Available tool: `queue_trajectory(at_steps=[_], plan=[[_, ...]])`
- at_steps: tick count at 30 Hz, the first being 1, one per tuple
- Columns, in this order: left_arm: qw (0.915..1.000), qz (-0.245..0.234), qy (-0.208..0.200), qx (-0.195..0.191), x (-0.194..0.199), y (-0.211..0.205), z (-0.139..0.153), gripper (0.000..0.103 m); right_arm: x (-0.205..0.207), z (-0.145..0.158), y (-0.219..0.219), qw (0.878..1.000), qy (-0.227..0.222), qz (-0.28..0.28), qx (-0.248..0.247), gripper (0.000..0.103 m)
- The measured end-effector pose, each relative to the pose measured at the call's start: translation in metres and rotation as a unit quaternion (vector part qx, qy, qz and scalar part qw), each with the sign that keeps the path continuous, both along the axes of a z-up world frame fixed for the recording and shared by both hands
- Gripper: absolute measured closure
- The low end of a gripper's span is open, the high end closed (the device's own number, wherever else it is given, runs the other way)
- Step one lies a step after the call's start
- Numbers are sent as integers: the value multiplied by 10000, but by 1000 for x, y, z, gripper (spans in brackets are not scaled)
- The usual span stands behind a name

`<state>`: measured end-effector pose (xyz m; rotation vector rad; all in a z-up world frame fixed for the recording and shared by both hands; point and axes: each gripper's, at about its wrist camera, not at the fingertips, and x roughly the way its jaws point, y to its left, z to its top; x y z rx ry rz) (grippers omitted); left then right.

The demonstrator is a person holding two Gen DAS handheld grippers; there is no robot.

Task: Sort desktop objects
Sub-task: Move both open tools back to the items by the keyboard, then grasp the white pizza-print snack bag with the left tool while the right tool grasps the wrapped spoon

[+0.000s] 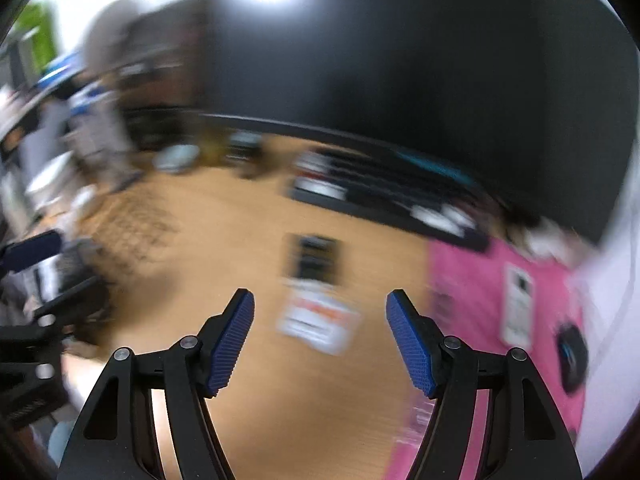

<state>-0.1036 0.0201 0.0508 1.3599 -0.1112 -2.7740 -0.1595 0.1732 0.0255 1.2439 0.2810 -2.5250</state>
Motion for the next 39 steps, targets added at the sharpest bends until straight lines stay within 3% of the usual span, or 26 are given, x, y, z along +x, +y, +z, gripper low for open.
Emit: queue_trajectory(at_steps=[5, 13, 33, 35, 39], plan=[[9981, -317, -520, -29, -45, 49, -49, 27, -27, -52, 82, 9937, -588, -935, 205, 34], [9909, -651, -1136, -299, -82, 92, -109, 27, -39, -86, 106, 9914, -771, -903, 541, 34], [9848, -822, -1524, 160, -116, 114, -142, 24, -52, -121, 100, 9913, -987, -725, 491, 34], [9836, -894, -1529, 335, -114, 114, -142, 35, -52, -121, 101, 9913, -996, -731, 456, 34], [9823, -1016, -1538, 336, -110, 116, -140, 55, -50, -119, 104, 9914, -980, -775, 383, 48]])
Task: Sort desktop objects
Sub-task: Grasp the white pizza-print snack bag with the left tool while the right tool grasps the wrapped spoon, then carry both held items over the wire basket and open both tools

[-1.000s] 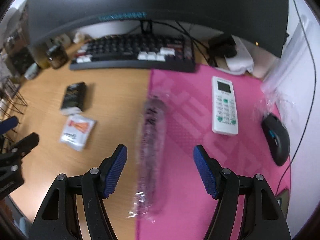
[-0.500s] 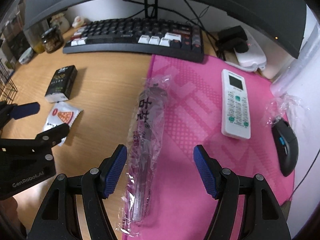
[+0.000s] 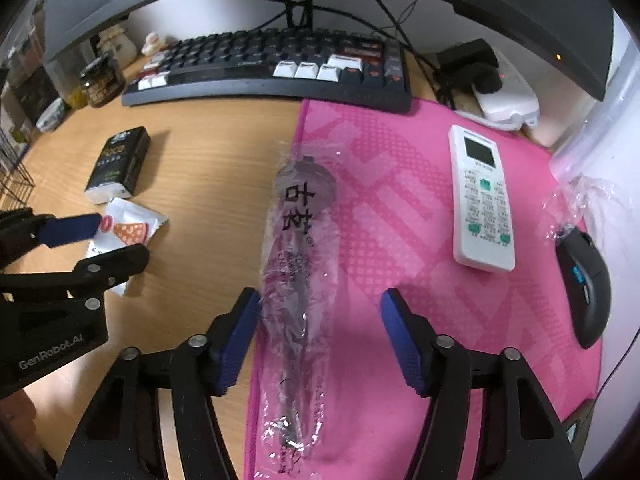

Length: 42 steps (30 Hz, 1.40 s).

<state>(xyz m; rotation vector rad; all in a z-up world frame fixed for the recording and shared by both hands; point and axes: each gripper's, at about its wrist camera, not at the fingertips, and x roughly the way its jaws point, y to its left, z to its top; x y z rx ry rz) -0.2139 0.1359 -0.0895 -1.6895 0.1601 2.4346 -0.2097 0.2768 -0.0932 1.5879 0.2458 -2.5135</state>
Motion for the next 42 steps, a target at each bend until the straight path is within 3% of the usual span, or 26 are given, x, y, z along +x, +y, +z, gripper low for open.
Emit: queue_trajectory(at_steps=[1, 3, 4, 6, 12, 19, 24, 28, 33, 37, 42], plan=[[10000, 0, -4, -6, 2, 0, 0, 55, 1, 2, 0, 10000, -4, 17, -95, 52], [10000, 2, -5, -3, 5, 1, -1, 57, 3, 5, 0, 9994, -57, 74, -327, 72], [10000, 4, -6, 13, 7, 0, -1, 59, 3, 6, -1, 9991, -110, 95, -402, 75], [10000, 26, 10, 91, 10, -2, 0, 64, 5, 5, -3, 9994, -129, 76, -318, 95], [9999, -71, 75, 117, 19, -10, 14, 70, 13, 9, 1, 9994, -152, -5, -310, 95], [9993, -7, 304, 199, 36, -26, 42, 70, 31, 41, -5, 9994, 137, 44, -323, 95], [9977, 141, 651, 159, 56, -46, 78, 70, 47, 71, -34, 9976, 360, 335, -487, 95], [9933, 418, 1075, 22, 70, -78, 114, 70, 62, 96, -71, 9936, 578, 722, -640, 95], [9852, 1034, 1365, -79, 101, -148, 149, 70, 86, 126, -139, 9827, 701, 1404, -979, 95], [9764, 1633, 1392, -256, 128, -212, 160, 70, 104, 150, -218, 9672, 733, 2104, -1220, 94], [9626, 2338, 1287, -458, 160, -291, 151, 70, 130, 155, -305, 9475, 598, 2792, -1438, 94]])
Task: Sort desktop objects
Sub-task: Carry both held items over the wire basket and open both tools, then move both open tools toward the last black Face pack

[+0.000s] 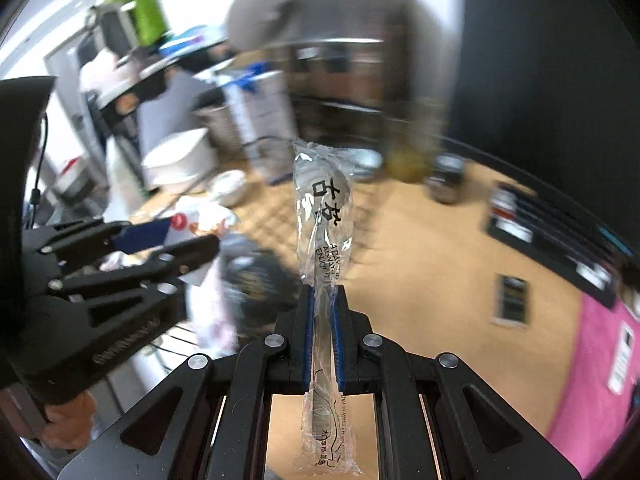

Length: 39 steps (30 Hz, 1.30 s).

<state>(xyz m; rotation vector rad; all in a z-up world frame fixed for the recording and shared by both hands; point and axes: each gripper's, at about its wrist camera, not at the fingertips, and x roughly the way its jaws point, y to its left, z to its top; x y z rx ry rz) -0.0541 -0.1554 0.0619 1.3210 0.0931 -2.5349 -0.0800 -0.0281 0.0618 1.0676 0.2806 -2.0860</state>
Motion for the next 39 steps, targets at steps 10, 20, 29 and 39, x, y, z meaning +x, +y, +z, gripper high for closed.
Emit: queue_trajectory(at_steps=[10, 20, 29, 39], plan=[[9984, 571, -26, 33, 26, -57, -24, 55, 24, -24, -68, 9982, -34, 601, 67, 91], [9977, 671, 114, 51, 37, -62, -21, 38, 28, -17, -65, 9978, 149, 644, -25, 61], [9997, 154, 179, 50, 17, -6, -10, 38, 8, -6, 0, 9996, 263, 67, -29, 57], [9961, -787, 366, 174, -30, 90, -6, 27, -43, -26, 126, 9918, 247, -1233, 245, 50]])
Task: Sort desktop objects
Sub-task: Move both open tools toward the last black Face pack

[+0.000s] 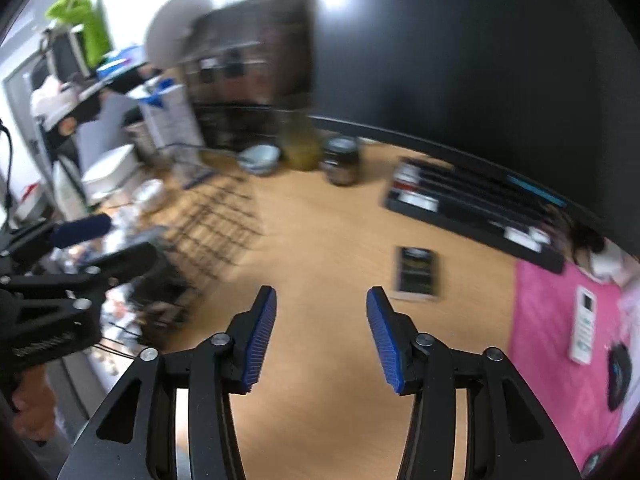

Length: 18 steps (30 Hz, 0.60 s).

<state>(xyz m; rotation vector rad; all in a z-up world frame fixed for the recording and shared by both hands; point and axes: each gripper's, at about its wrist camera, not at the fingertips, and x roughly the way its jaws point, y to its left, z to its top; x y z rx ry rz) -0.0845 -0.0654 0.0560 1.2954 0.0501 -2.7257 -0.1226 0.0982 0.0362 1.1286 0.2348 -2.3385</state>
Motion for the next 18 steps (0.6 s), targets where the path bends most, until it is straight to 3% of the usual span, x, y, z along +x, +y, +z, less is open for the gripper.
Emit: queue_trajectory(at_steps=[3, 8, 18], plan=[[9998, -198, -46, 66, -16, 27, -10, 25, -18, -12, 29, 9995, -22, -327, -3, 39], [9991, -342, -237, -116, -42, 55, -38, 25, -60, -46, 56, 9971, -269, -692, 139, 39], [9970, -335, -690, 48, -72, 56, -81, 25, -110, -96, 28, 9958, -417, -578, 568, 39]])
